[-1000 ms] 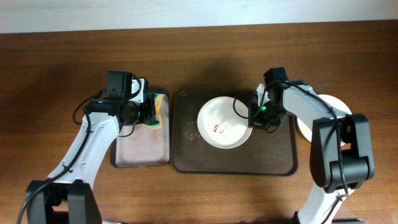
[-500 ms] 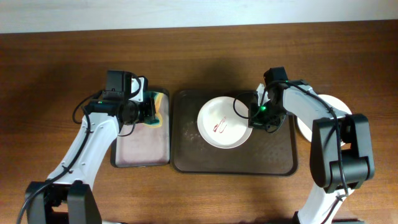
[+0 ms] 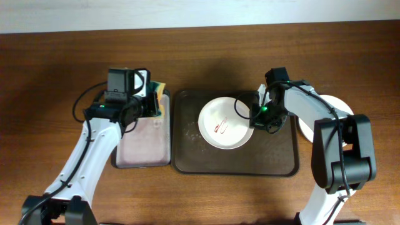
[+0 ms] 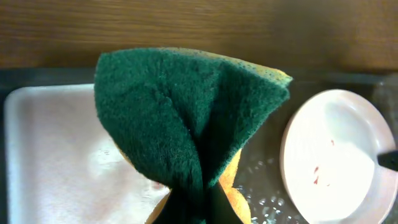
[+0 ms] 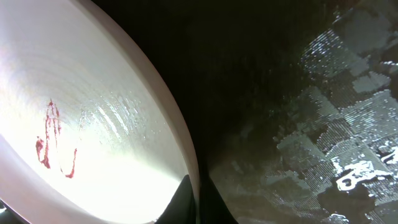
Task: Clean dirty plates on tray and stack at the side
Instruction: 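Scrub the held plate with the sponge in the left gripper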
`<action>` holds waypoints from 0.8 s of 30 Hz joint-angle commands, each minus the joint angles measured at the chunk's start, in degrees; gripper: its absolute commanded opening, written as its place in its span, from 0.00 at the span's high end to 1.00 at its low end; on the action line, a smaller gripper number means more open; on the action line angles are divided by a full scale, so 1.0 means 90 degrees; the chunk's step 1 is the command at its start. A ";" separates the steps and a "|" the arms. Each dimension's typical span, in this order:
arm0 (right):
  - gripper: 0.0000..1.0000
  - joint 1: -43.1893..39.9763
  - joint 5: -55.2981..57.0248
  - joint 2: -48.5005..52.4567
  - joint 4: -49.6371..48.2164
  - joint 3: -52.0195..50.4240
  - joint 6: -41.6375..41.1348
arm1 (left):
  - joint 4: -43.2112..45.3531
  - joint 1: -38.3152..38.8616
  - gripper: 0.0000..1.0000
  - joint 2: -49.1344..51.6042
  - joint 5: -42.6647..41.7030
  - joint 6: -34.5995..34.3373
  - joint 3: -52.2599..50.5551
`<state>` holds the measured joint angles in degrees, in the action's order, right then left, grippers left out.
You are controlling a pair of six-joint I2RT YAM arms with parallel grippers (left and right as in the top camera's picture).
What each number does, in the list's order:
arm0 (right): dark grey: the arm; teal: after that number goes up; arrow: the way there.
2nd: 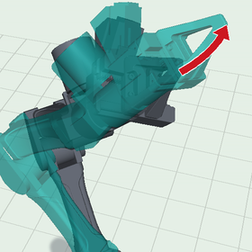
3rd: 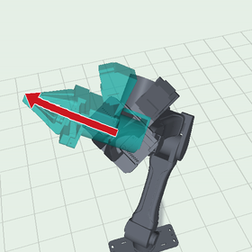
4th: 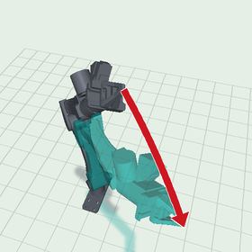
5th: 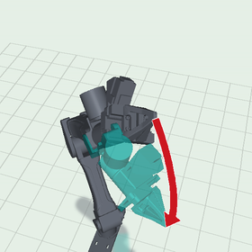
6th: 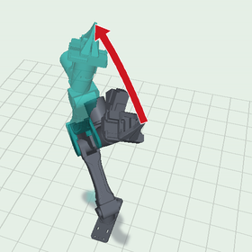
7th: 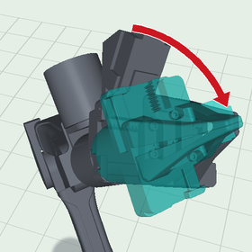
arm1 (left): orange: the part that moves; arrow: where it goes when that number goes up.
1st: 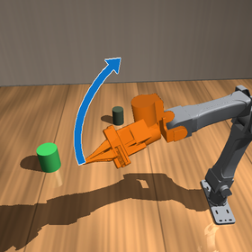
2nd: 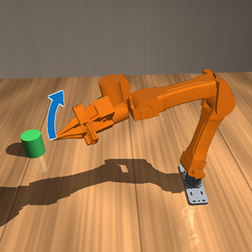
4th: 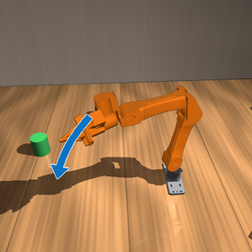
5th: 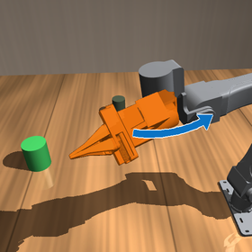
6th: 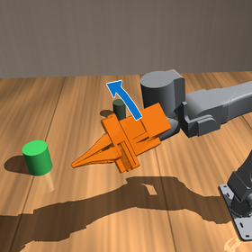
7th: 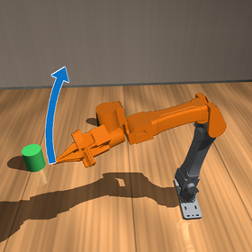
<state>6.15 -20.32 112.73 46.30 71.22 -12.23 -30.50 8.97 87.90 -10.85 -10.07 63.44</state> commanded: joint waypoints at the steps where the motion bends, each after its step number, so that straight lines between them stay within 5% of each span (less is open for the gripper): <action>1: 0.96 0.0029 0.0046 0.0129 -0.0005 -0.0134 -0.0029 | 0.0078 0.0136 1.00 -0.0124 0.0090 0.0029 0.0129; 9: 0.96 0.0029 0.0044 0.0129 -0.0005 -0.0134 -0.0029 | 0.0206 0.0896 1.00 0.0172 -0.0270 -0.1120 0.0117; 24: 0.96 0.0029 0.0044 0.0131 -0.0002 -0.0134 -0.0027 | 0.3242 0.2919 1.00 0.2310 -0.1081 -0.2939 0.0119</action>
<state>6.15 -20.53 112.73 46.22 71.07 -12.23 -4.12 33.71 105.60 -19.40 -31.73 63.53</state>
